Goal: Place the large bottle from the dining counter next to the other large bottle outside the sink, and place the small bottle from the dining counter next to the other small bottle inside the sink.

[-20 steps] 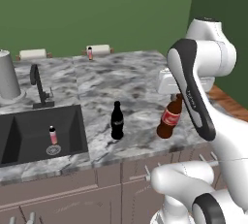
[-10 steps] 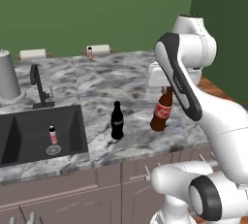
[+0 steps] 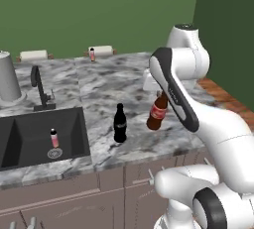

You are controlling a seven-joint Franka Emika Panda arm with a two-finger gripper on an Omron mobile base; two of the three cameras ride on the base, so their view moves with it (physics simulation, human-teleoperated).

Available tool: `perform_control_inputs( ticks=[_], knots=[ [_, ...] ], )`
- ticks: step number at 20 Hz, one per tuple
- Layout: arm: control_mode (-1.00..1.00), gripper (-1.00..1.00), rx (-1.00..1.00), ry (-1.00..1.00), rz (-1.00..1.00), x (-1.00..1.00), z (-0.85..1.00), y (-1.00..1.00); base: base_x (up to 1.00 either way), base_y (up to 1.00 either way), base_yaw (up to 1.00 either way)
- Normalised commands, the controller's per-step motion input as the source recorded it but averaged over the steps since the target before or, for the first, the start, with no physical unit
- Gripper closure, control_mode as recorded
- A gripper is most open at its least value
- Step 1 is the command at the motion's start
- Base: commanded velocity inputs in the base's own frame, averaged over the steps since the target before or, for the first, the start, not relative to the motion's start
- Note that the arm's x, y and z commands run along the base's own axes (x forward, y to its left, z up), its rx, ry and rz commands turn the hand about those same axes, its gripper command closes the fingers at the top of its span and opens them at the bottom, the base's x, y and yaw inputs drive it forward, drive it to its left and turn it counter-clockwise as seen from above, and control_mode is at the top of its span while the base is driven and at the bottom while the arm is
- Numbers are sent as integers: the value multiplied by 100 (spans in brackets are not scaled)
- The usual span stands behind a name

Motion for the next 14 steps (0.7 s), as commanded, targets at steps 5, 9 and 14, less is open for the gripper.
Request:
perform_control_inputs(
  ticks=[5,9,14],
  knots=[
    [-100,100,0,-5,-9,28,-8,8,0,0,0],
    [-100,100,0,17,-4,26,0,0,0,0,0],
    [-100,100,0,30,0,16,0,0,0,0,0]
  ],
)
